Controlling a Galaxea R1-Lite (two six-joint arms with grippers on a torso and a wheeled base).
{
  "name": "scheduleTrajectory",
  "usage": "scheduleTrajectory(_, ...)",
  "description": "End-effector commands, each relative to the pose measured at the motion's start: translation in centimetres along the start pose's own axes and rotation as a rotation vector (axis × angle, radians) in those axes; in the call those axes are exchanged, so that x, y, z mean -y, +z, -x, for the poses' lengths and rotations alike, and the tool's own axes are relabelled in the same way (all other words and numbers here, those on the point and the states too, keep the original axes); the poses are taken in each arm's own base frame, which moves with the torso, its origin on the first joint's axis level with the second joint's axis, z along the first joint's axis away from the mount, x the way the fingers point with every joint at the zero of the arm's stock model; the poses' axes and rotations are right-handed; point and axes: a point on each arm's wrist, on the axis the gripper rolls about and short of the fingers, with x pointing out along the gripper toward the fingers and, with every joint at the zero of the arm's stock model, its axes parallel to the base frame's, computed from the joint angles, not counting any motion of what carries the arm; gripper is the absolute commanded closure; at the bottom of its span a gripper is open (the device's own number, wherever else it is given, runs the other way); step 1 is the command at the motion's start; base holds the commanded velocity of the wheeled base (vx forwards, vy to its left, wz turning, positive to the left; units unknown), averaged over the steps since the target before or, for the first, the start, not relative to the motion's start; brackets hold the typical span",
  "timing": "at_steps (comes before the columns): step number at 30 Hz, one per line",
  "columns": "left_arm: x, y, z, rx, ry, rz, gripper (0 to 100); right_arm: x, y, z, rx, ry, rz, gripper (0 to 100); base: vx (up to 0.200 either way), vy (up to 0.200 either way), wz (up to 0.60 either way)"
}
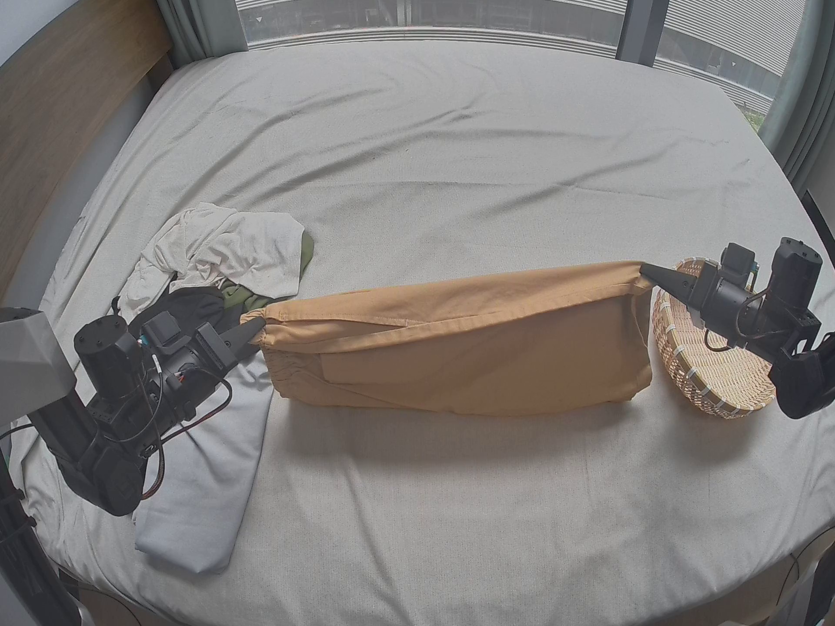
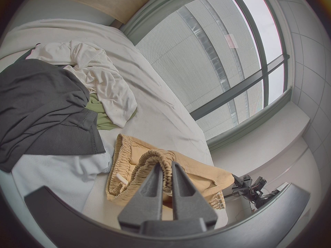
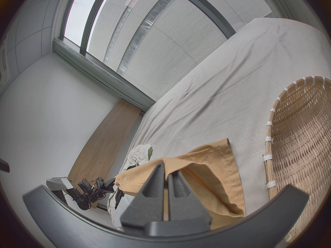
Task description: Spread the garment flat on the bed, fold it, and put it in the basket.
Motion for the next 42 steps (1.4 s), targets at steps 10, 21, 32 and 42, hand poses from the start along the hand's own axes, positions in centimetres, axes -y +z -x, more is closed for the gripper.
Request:
scheduleTrajectory(10,-0.8,-0.3,-1.3,0.005,0.009,0.014,100,2.1,-0.2,-2.0,-0.011,-0.009,-0.011,100,0.0,0.0,0.0)
scheduleTrajectory(21,-1.6,-0.5,-2.2,0.002,0.015,0.026,0,2.3,0.2,-2.4,0.003,-0.003,0.0,0,0.0,0.0,0.0)
scheduleTrajectory(32,-2.2,1.0,-3.7,0.141,0.061,0.047,0,2.6,0.6,-4.0,0.062,-0.045,0.016,0,0.0,0.0,0.0)
scheduleTrajectory(42,-1.8,0.6,-3.6,0.127,0.058,0.05,0,2.0,0.5,-3.5,0.058,-0.043,0.016,0,0.0,0.0,0.0)
